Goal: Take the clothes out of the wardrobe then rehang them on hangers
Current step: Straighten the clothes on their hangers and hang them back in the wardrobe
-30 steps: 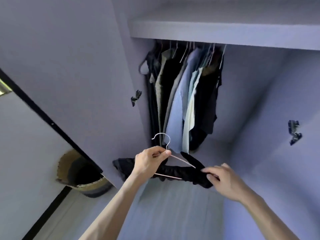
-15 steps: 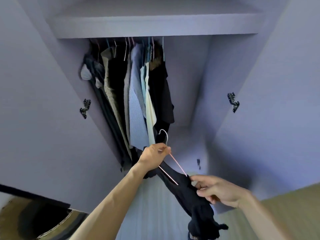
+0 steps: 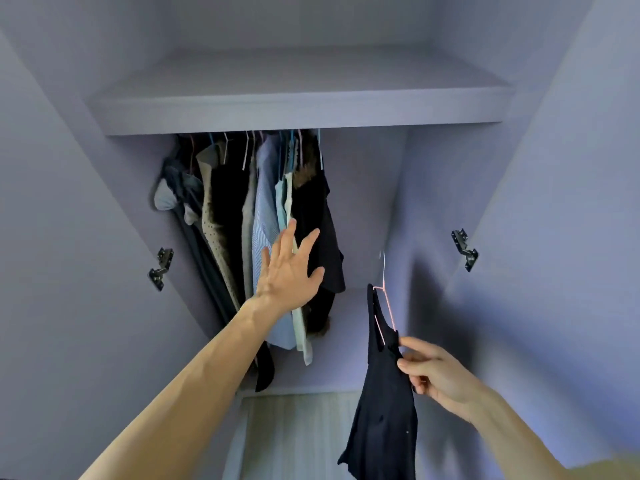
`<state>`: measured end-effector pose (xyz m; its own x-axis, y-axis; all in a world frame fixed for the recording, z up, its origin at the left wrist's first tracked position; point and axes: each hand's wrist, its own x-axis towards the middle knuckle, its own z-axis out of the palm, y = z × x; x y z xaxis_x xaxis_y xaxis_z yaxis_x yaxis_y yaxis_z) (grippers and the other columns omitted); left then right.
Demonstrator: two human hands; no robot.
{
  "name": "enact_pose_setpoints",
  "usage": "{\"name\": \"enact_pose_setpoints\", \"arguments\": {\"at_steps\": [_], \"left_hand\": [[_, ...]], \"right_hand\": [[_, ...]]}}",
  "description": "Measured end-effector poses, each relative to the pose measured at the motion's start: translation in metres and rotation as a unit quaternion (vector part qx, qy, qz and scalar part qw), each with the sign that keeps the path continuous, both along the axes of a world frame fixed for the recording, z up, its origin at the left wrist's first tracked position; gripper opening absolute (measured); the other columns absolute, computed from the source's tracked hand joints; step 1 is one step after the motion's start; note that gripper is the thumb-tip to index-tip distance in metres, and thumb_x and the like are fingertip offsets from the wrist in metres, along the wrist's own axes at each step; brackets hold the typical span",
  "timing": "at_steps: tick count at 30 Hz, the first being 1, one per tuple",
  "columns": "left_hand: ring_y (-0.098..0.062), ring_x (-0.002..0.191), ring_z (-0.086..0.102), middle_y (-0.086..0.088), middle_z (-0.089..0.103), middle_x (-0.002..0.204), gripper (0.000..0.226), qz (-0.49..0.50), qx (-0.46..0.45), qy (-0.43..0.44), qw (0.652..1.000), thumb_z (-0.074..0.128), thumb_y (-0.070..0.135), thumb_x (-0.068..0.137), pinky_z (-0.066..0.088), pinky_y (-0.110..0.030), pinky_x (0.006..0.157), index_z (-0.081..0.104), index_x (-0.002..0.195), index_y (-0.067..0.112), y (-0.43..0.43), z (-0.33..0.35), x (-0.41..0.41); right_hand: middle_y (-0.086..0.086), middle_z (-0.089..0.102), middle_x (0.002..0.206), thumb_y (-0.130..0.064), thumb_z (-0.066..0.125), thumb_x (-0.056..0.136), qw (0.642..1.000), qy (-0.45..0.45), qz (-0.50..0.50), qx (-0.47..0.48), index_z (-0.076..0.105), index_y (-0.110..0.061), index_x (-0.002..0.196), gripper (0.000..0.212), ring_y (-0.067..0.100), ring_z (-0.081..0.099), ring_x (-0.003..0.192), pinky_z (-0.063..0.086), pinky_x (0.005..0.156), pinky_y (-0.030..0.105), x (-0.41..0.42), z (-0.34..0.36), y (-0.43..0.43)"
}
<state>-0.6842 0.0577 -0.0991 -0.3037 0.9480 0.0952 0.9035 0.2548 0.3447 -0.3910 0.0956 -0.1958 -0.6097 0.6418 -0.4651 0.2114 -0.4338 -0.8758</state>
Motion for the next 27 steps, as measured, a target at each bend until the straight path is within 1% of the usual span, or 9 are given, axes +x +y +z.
{"name": "enact_pose_setpoints", "arguments": {"at_steps": [2,4,8,11,15,18,21,24,27], "left_hand": [[-0.029,0.154,-0.003,-0.007,-0.013,0.166,0.078,0.02,0.064,0.077,0.995,0.055,0.039,0.098,0.008,-0.058,0.122,0.007,0.16,0.033,0.018,0.021,-0.022],[-0.03,0.154,-0.002,-0.008,-0.01,0.167,0.083,0.049,0.117,0.146,0.981,0.058,0.038,0.096,0.011,-0.061,0.12,0.005,0.16,0.033,0.037,0.043,-0.045],[-0.037,0.152,0.006,-0.012,-0.004,0.167,0.085,0.095,0.185,0.218,0.954,0.058,0.039,0.094,0.015,-0.066,0.116,0.006,0.16,0.029,0.076,0.088,-0.083],[-0.033,0.153,0.002,-0.008,-0.008,0.167,0.082,0.108,0.188,0.24,0.946,0.05,0.045,0.097,0.01,-0.065,0.116,0.0,0.16,0.031,0.105,0.109,-0.1],[-0.027,0.154,-0.004,-0.003,-0.013,0.167,0.074,0.13,0.18,0.256,0.941,0.035,0.055,0.101,0.006,-0.063,0.12,-0.011,0.157,0.038,0.134,0.115,-0.12],[-0.027,0.154,-0.008,-0.004,-0.009,0.167,0.072,0.145,0.206,0.259,0.932,0.027,0.062,0.101,0.004,-0.064,0.119,-0.009,0.158,0.038,0.147,0.107,-0.126],[-0.027,0.154,-0.008,-0.004,-0.005,0.167,0.078,0.163,0.235,0.261,0.922,0.024,0.074,0.095,0.001,-0.063,0.117,-0.009,0.157,0.04,0.158,0.099,-0.128],[-0.028,0.154,-0.005,-0.007,0.001,0.167,0.081,0.173,0.256,0.267,0.913,0.025,0.078,0.093,0.002,-0.064,0.117,-0.009,0.156,0.04,0.163,0.096,-0.131],[-0.028,0.154,-0.002,-0.007,0.006,0.166,0.083,0.179,0.275,0.277,0.903,0.028,0.079,0.092,0.003,-0.064,0.118,-0.006,0.157,0.039,0.165,0.092,-0.132]], "right_hand": [[-0.003,0.05,0.065,0.004,0.058,0.094,1.0,0.001,-0.006,0.027,0.064,-0.025,0.128,0.045,0.013,0.04,0.054,0.036,0.053,0.025,-0.021,0.008,0.028],[-0.003,0.054,0.068,0.003,0.06,0.094,0.999,0.009,-0.015,0.049,0.062,-0.027,0.13,0.048,0.013,0.04,0.054,0.038,0.054,0.025,-0.042,0.017,0.061],[-0.003,0.048,0.068,0.001,0.058,0.096,0.994,0.026,0.011,0.102,0.059,-0.028,0.134,0.048,0.012,0.039,0.055,0.039,0.054,0.023,-0.085,0.039,0.128],[-0.007,0.049,0.066,0.001,0.058,0.096,0.991,0.022,0.013,0.129,0.054,-0.026,0.14,0.052,0.009,0.042,0.053,0.043,0.055,0.023,-0.117,0.059,0.177],[-0.001,0.051,0.081,0.002,0.057,0.097,0.988,0.015,0.02,0.155,0.049,-0.022,0.145,0.055,0.01,0.043,0.055,0.045,0.058,0.023,-0.158,0.086,0.23],[0.003,0.052,0.089,0.0,0.058,0.097,0.985,0.007,0.021,0.169,0.049,-0.022,0.146,0.054,0.011,0.043,0.057,0.047,0.059,0.022,-0.184,0.098,0.263],[0.006,0.055,0.092,0.0,0.059,0.096,0.981,-0.004,0.053,0.184,0.047,-0.022,0.145,0.055,0.011,0.046,0.059,0.048,0.059,0.022,-0.205,0.096,0.282],[0.004,0.057,0.092,-0.001,0.056,0.098,0.977,-0.01,0.064,0.204,0.045,-0.024,0.147,0.055,0.012,0.046,0.06,0.047,0.059,0.023,-0.222,0.083,0.284],[-0.004,0.058,0.081,-0.006,0.055,0.099,0.968,0.002,0.065,0.241,0.044,-0.028,0.147,0.054,0.009,0.047,0.053,0.048,0.061,0.019,-0.231,0.068,0.282]]}}
